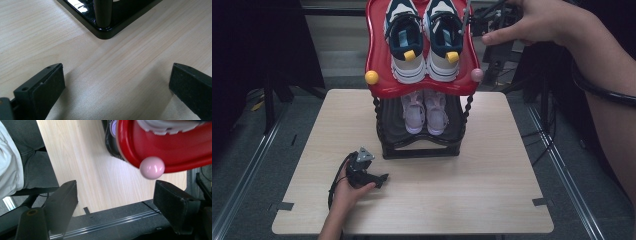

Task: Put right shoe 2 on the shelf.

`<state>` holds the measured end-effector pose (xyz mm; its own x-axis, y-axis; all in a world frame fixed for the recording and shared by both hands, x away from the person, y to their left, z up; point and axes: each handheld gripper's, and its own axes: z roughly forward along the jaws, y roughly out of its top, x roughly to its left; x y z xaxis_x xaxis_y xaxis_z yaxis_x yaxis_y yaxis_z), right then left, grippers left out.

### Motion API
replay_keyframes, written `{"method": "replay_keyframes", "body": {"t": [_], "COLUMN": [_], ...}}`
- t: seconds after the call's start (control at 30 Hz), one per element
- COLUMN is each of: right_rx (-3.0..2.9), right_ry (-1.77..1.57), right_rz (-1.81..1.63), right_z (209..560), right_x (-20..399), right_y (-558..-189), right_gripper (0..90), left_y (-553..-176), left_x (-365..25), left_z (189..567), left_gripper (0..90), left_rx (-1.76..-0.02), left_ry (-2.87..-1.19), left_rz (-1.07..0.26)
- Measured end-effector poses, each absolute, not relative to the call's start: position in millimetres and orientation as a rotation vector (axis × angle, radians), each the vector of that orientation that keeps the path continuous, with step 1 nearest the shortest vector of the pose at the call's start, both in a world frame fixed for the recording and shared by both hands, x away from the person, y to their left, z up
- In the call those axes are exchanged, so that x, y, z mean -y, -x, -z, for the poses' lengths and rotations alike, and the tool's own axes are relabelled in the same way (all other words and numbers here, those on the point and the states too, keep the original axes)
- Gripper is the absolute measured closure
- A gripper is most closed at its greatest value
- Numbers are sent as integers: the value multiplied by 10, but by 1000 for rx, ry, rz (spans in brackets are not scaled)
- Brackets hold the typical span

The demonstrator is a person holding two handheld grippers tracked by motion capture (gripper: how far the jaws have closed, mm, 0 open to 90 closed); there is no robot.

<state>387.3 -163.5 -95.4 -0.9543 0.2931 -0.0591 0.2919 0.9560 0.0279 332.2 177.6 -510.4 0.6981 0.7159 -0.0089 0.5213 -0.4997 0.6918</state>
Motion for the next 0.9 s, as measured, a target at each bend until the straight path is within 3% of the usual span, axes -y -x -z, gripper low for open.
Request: {"method": "replay_keyframes", "body": {"t": [0.9], "right_rx": [-3036], "right_ry": [-504], "right_rz": [83], "right_z": [1302], "right_x": [2047], "right_y": [-3637], "right_gripper": [216], "left_y": [-3322], "left_x": [-1776], "left_z": [5104], "left_gripper": [0], "left_rx": [-940], "left_ry": [-2219], "left_rz": [-365]}}
